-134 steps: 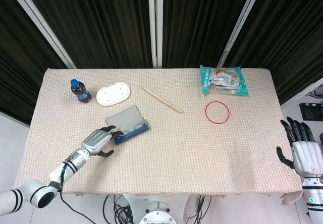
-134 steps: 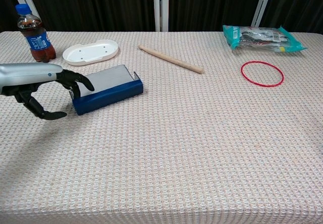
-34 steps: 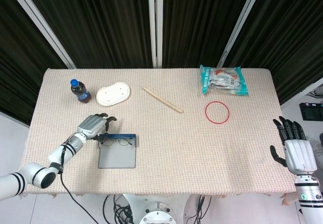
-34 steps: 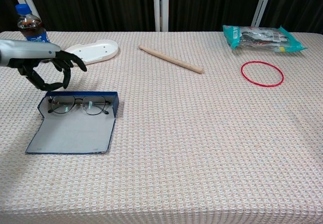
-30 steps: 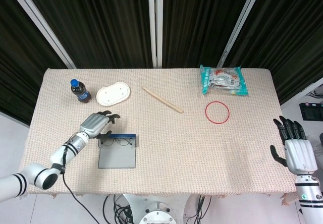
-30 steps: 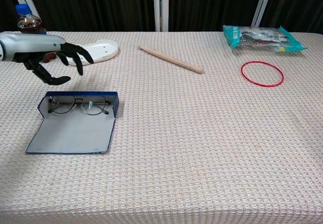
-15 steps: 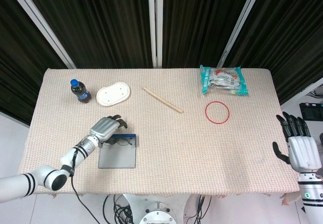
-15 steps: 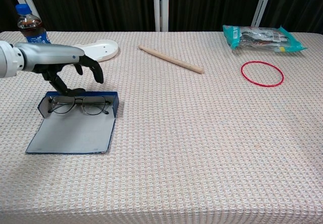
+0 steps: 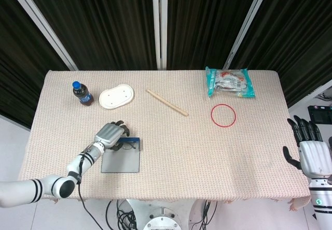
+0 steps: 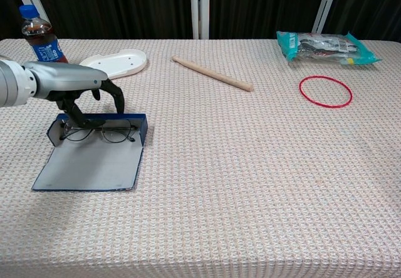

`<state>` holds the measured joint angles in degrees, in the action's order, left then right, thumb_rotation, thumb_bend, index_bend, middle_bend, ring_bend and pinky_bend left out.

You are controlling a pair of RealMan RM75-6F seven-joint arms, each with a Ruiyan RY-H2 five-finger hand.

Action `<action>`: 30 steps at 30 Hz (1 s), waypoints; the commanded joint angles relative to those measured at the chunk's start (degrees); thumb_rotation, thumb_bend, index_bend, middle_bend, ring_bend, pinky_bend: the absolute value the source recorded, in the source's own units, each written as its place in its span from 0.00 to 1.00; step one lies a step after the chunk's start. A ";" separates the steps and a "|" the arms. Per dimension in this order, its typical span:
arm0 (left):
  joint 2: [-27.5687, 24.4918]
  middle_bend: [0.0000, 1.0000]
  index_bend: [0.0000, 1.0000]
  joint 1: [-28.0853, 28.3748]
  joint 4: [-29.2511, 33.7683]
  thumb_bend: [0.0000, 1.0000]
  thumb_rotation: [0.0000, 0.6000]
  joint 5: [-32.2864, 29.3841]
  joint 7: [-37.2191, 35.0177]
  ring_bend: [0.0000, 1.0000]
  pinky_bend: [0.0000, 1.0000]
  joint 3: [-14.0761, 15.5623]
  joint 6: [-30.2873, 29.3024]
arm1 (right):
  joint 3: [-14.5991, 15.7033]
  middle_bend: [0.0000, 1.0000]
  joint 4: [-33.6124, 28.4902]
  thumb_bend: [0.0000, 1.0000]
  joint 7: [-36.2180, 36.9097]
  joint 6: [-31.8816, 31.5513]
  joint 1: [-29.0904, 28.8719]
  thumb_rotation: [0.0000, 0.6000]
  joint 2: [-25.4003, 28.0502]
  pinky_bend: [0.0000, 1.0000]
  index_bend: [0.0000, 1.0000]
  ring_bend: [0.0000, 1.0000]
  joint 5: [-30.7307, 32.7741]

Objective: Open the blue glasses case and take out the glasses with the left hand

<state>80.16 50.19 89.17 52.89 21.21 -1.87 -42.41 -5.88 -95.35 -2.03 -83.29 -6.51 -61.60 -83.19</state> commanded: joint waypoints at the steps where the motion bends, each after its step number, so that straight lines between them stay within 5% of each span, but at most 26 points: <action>1: 0.07 0.22 0.36 0.04 -0.10 0.43 1.00 -0.43 0.20 0.07 0.23 0.23 -0.19 | 0.02 0.02 0.14 0.38 0.05 0.16 -0.03 1.00 -0.08 0.00 0.00 0.00 0.12; 30: 0.67 0.21 0.41 -0.24 -1.23 0.43 1.00 1.47 -2.26 0.07 0.23 -0.02 -0.47 | 0.14 0.02 0.74 0.38 -0.21 1.07 -0.37 1.00 -0.73 0.00 0.00 0.00 0.68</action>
<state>80.81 49.96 87.98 54.27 19.12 -1.77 -42.87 -5.74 -94.62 -2.24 -82.23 -6.88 -62.33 -82.51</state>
